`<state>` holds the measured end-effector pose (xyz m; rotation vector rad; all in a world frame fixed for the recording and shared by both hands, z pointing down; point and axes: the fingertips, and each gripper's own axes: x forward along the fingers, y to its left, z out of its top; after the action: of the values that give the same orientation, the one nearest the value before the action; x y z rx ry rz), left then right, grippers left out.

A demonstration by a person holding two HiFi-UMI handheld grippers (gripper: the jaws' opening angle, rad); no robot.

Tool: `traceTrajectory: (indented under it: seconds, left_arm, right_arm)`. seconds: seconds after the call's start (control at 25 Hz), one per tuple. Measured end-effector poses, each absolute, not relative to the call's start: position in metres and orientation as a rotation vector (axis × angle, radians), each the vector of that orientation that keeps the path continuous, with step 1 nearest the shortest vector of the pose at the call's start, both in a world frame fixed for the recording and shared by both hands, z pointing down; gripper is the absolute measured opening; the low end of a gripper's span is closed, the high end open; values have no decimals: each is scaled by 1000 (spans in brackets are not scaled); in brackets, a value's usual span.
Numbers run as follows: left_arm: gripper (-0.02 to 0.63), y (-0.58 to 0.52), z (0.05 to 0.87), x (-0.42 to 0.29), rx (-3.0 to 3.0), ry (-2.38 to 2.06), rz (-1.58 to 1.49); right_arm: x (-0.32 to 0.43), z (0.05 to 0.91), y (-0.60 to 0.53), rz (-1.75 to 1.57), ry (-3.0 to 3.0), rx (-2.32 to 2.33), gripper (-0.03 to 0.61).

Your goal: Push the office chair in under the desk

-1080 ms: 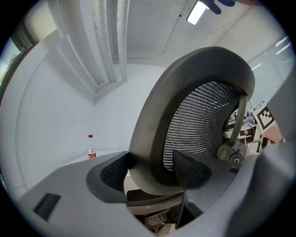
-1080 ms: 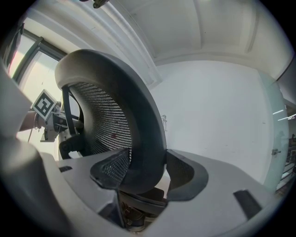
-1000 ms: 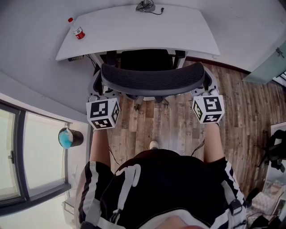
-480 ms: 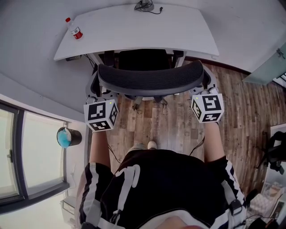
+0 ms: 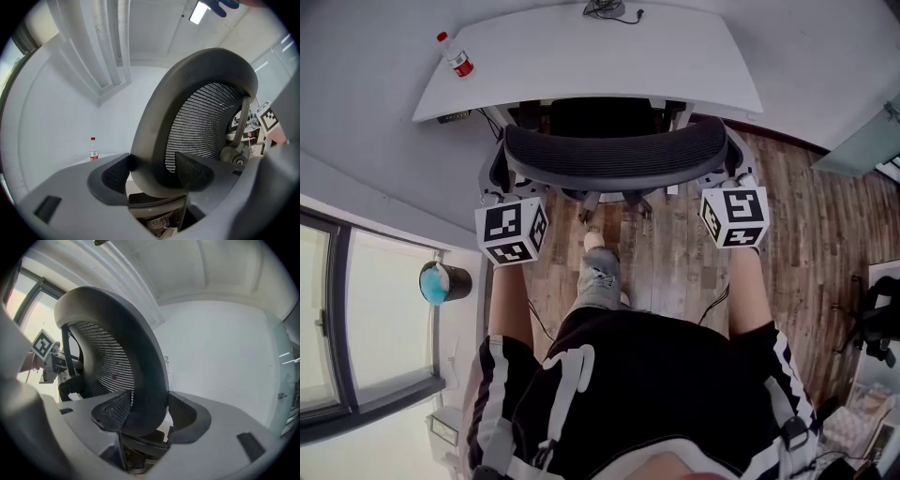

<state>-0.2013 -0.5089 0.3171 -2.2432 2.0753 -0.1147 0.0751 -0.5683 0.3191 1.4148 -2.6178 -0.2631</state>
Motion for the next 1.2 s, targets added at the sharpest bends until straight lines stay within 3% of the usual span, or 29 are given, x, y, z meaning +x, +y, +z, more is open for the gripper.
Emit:
traceTrajectory:
  seconds: [1.2]
  left_arm:
    - [308, -564, 315, -210, -2247, 2064, -94]
  right_arm:
    - [67, 319, -622, -263, -2632, 1443, 244]
